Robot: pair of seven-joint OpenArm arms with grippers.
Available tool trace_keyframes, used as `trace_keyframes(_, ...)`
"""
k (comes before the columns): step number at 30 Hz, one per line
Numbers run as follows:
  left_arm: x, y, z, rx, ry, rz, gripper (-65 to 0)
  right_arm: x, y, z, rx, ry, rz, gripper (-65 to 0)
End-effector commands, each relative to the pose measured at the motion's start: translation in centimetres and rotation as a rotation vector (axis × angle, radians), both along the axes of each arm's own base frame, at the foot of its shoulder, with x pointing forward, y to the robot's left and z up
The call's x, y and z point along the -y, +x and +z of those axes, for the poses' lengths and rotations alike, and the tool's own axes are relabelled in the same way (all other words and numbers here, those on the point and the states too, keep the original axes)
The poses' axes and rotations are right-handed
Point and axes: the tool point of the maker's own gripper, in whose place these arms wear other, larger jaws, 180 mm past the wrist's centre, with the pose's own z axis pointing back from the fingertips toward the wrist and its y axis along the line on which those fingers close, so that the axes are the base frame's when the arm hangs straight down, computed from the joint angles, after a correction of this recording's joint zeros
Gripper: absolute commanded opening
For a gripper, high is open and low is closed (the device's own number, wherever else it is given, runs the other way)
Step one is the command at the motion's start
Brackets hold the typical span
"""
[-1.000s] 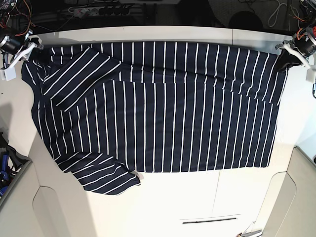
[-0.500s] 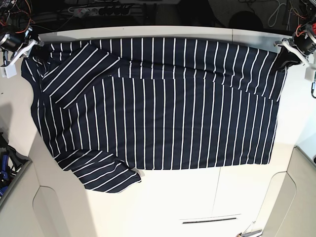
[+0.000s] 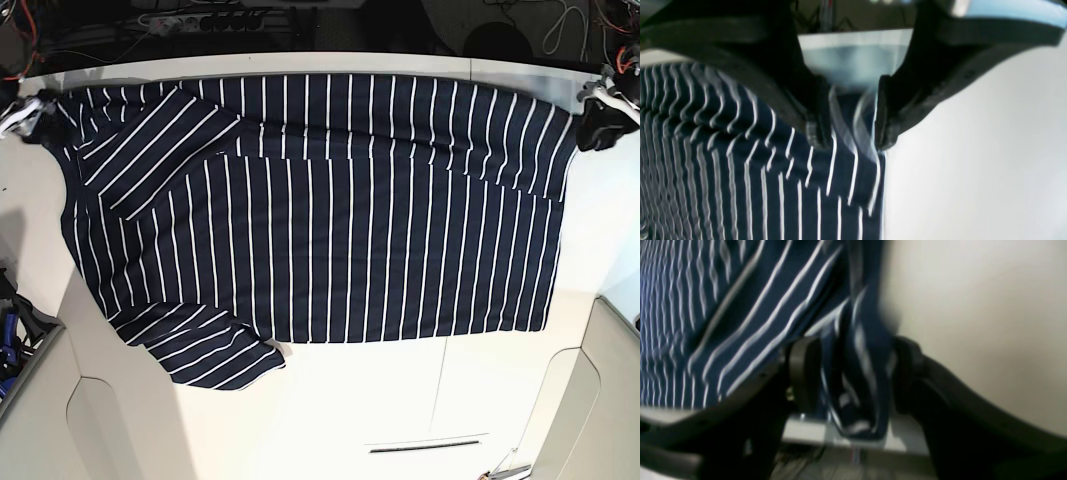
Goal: Fold the T-shirt properly
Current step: 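Pull the shirt back with both grippers and release the shoulders, then grasp the shirt's side edges midway along with both grippers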
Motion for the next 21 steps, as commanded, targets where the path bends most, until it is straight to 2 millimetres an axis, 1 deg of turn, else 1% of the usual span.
trace_keyframes(1,-0.8,0.5,1.8,0.053,0.026,0.000,-36.5,1.2,1.8,2.4,0.090,-0.029,-0.011,-32.0)
trace_keyframes(3,-1.8,0.3,2.7,0.080,0.035,0.029,-32.0,2.4,3.3,4.1,0.153,-0.052,-0.032,-32.0)
trace_keyframes(4,-2.2,0.3,3.1,0.094,0.043,0.043,-30.8,2.8,4.0,4.8,0.181,-0.066,-0.036,-32.0)
trace_keyframes(8,-3.3,0.8,4.7,0.155,0.073,0.063,-30.3,4.2,6.9,7.4,0.289,-0.129,-0.068,-32.0)
trace_keyframes(14,-3.7,3.3,6.8,0.234,0.100,0.050,-30.3,4.9,11.3,10.1,0.405,-0.181,-0.111,-32.0)
trace_keyframes(16,-3.6,4.4,7.6,0.263,0.109,0.035,-30.3,4.7,13.1,10.2,0.418,-0.176,-0.109,-32.0)
trace_keyframes(18,-3.5,5.6,8.1,0.271,0.130,0.009,-30.3,4.1,15.0,9.8,0.416,-0.152,-0.097,-32.0)
trace_keyframes(21,-3.2,7.4,7.9,0.243,0.173,-0.019,-30.3,3.1,17.5,8.6,0.401,-0.094,-0.083,-31.9)
